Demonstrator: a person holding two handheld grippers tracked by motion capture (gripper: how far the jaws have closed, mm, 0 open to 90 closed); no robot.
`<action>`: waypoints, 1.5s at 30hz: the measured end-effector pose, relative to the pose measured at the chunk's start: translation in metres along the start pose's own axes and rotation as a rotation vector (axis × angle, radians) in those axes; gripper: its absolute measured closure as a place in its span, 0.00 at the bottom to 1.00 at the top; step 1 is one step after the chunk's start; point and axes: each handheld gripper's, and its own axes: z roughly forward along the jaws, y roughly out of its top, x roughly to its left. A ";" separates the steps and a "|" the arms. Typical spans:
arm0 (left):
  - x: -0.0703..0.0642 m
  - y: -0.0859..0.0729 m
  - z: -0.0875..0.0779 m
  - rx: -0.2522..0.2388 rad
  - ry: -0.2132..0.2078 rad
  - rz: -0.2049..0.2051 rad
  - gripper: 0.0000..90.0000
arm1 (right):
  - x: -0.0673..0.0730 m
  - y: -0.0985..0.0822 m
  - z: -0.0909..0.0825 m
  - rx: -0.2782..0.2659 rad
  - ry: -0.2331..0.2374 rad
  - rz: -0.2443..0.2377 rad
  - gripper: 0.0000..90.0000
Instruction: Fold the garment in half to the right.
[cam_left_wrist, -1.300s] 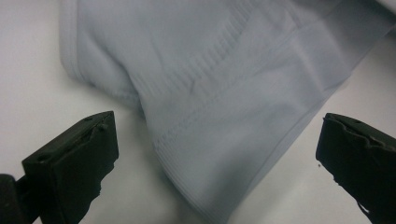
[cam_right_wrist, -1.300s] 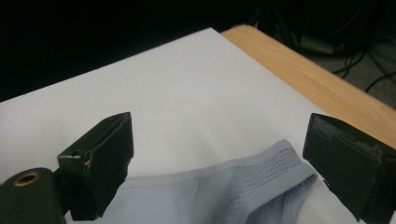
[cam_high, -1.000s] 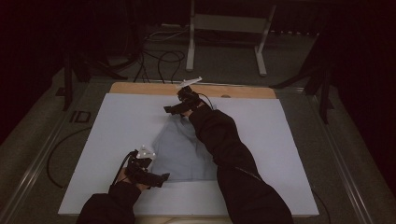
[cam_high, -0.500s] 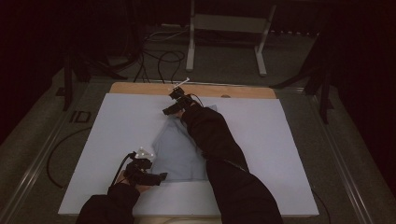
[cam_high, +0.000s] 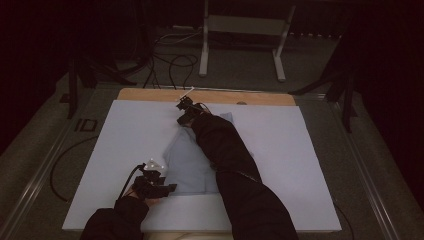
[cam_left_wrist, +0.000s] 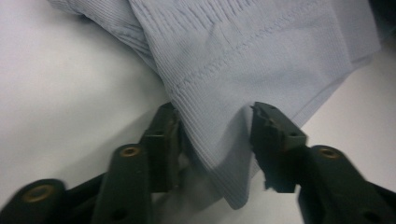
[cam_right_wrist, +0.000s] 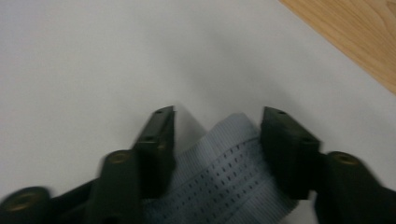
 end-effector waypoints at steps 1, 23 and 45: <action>0.000 0.000 0.000 0.001 -0.004 0.000 0.66 | 0.001 0.000 0.000 0.005 -0.002 -0.008 0.60; -0.002 0.003 -0.003 0.024 -0.079 -0.001 0.96 | 0.002 0.010 -0.018 0.011 -0.002 -0.071 0.97; -0.003 0.015 -0.036 -0.022 -0.068 0.040 0.96 | 0.003 0.032 -0.059 -0.084 0.004 -0.107 0.97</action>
